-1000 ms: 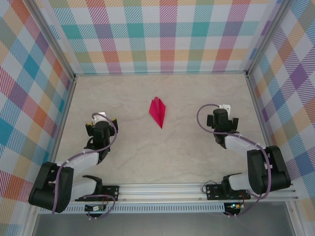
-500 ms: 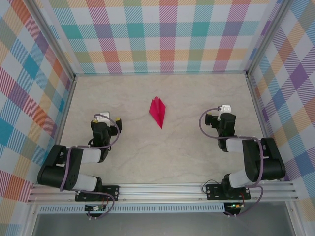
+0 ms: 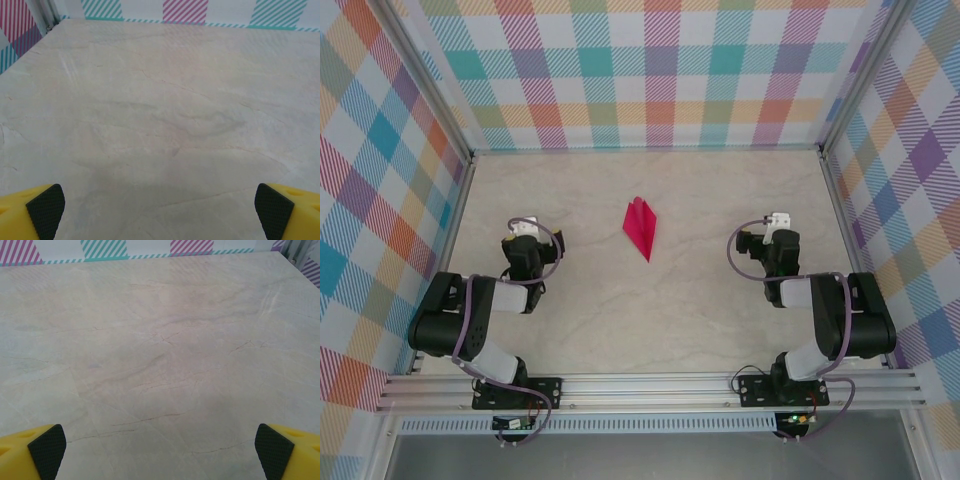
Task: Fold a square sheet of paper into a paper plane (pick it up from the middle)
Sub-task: Reset both arms
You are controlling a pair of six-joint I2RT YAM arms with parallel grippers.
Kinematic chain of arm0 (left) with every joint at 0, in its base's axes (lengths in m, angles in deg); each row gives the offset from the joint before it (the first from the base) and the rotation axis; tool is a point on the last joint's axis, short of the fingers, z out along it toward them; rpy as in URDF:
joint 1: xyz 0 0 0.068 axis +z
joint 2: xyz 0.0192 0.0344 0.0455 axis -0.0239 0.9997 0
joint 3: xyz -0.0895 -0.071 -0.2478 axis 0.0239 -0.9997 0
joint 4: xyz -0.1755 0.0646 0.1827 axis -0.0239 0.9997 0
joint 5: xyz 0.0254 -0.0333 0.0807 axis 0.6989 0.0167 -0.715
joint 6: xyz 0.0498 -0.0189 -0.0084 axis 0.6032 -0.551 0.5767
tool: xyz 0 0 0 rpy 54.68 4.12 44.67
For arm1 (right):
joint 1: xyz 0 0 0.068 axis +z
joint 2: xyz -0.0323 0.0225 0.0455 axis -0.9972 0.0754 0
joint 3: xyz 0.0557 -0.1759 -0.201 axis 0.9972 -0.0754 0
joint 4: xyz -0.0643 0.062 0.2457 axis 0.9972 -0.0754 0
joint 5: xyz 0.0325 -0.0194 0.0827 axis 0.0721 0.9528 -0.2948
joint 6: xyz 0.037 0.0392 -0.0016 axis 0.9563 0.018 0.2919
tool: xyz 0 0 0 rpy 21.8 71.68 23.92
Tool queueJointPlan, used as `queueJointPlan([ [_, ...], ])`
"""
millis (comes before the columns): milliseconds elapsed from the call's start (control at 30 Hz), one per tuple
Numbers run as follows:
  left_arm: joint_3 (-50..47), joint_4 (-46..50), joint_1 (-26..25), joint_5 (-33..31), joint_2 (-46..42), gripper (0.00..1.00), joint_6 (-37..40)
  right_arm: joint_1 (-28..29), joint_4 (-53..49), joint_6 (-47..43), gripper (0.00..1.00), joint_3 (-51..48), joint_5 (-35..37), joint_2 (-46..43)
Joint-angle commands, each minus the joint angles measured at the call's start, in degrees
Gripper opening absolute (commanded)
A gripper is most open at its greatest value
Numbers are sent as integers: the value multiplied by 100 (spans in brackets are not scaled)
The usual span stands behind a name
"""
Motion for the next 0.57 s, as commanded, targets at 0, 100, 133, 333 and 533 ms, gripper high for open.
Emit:
queueJointPlan([
  [0, 34, 150, 77, -95, 24, 100, -146, -37, 150, 66, 100, 50, -150, 11],
  [100, 33, 155, 67, -95, 25, 100, -136, -40, 150, 66, 100, 50, -156, 12],
  [133, 41, 155, 68, -83, 29, 100, -124, -47, 151, 70, 100, 50, -154, 11],
  [333, 112, 255, 81, 165, 51, 100, -56, -41, 151, 62, 100, 50, -156, 11],
  [533, 107, 254, 81, 268, 50, 100, -25, -45, 192, 40, 100, 26, -156, 1],
])
